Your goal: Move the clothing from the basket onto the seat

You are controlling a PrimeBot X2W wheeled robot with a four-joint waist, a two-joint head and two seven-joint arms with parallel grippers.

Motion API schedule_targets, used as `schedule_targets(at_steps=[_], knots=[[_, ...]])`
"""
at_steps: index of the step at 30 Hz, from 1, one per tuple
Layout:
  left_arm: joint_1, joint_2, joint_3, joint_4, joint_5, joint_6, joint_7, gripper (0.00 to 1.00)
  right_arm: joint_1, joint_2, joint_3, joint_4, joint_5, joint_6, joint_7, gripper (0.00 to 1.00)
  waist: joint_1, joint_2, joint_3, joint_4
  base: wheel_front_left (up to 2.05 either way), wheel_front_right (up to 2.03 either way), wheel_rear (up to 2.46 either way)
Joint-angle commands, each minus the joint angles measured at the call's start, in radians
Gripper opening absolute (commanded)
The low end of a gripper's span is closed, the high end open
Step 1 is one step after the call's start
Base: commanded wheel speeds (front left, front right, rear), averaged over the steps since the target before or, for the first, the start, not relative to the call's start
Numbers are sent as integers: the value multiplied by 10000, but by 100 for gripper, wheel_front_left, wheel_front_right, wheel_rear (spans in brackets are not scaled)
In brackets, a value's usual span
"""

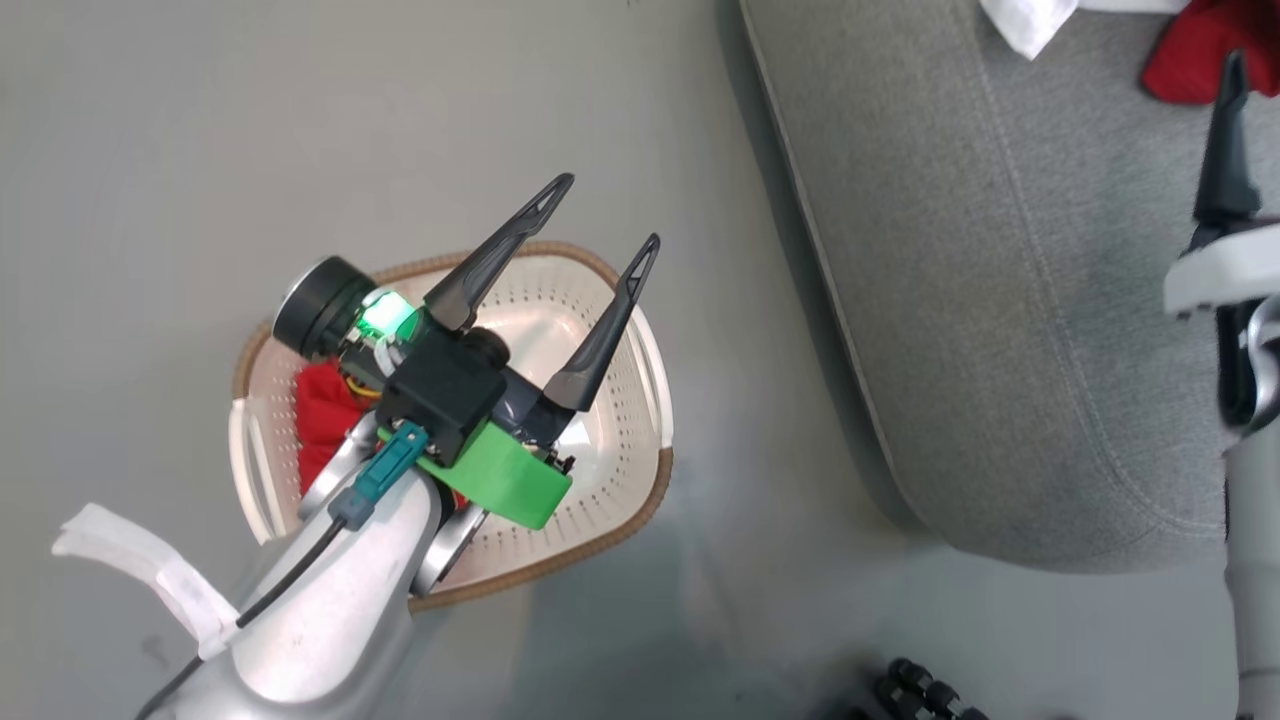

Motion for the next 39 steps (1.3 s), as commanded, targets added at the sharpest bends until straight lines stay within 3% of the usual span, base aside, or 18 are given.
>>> schedule_targets(at_steps=[1, 11, 24, 33, 39], knots=[[324, -70, 159, 29, -55, 70, -5, 100, 398, 15, 163, -226, 126, -10, -24, 100, 0, -1, -1028, 253, 0, 0, 0], [1602, -504, 1607, 69, -143, 306, -5, 100, 2054, 599, 1383, -1639, 433, -10, -24, 100, 0, -1, -2297, 1225, 0, 0, 0], [3144, -1171, 4104, 145, 102, 426, -5, 100, 3185, 936, 2583, -2214, 575, -10, -24, 100, 0, -1, -3438, 2566, 0, 0, 0], [4035, -1546, 5510, 366, 417, 271, -3, 100, 4042, 1248, 2893, -2499, 455, -10, -24, 100, 0, -1, -4261, 2890, 0, 0, 0], [4542, -1758, 5893, 507, 688, 169, -5, 100, 4685, 1331, 3087, -2776, 377, -10, -24, 100, 0, -1, -4664, 2859, 0, 0, 0]])
